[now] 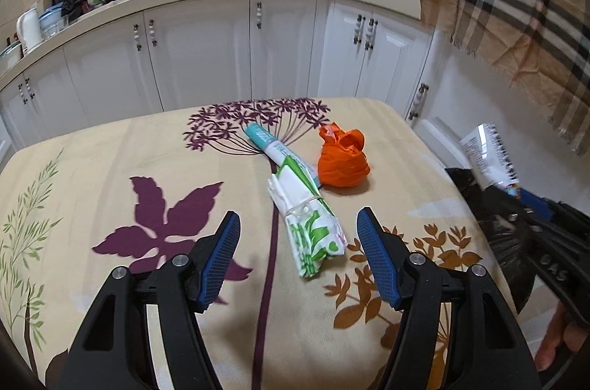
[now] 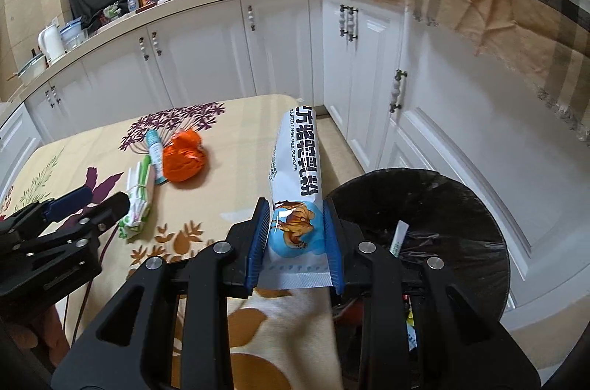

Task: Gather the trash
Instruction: 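Grasp the white-green packet with the left gripper while the right gripper carries its packet toward the bin, then lift both packets toward the bin with both grippers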

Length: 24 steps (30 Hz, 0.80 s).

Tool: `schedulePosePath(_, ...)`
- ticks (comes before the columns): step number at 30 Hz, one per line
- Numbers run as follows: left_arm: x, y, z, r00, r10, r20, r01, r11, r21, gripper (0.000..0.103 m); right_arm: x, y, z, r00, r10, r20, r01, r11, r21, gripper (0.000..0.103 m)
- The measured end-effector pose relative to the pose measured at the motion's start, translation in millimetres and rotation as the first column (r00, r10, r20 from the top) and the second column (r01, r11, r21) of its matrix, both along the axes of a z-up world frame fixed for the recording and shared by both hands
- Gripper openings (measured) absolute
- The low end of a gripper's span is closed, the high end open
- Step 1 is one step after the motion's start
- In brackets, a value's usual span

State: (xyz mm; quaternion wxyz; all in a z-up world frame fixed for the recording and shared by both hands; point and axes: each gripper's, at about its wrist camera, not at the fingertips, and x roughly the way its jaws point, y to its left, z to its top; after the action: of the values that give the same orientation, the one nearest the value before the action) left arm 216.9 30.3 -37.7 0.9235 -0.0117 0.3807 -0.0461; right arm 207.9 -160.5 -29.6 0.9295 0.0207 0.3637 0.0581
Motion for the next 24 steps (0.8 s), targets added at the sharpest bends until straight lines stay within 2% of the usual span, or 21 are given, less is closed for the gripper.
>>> schedulePosePath(4,12.4,-4.7,-10.6,0.999,-0.006,-0.051,0.007,1.000,0.015,0.064,2.9,-10.3,-3.0,1.000,-0.009,-0.004,0.009,1.000,0.011,0.028)
schedulePosePath(9,19.6,-4.0,-17.7,0.997,0.001,-0.077,0.000,1.000,0.013,0.063,3.6,-14.3,-7.3,1.000,-0.010,-0.010,0.011,1.000,0.019,0.028)
schedulePosePath(11,20.7,-4.3,-18.9,0.997,-0.002,-0.083,0.002,1.000,0.008,0.052,4.3,-15.1,-8.3,1.000,-0.009,-0.012,0.009,1.000,0.021,0.028)
schedulePosePath(12,20.6,-4.4,-20.2,0.996,-0.008,-0.088,0.008,1.000,0.004,0.049,4.4,-15.1,-8.8,1.000,-0.009,-0.014,0.009,1.000,0.023,0.028)
schedulePosePath(14,19.9,-4.6,-21.0,0.996,-0.010,-0.092,0.011,1.000,0.011,0.034,4.4,-14.8,-10.4,1.000,-0.006,-0.017,0.007,1.000,0.024,0.028)
schedulePosePath(24,3.4,1.5,-17.1,0.998,-0.011,-0.065,0.012,1.000,0.011,0.033,-5.0,-9.7,-8.5,1.000,0.007,-0.011,-0.006,0.999,0.031,0.028)
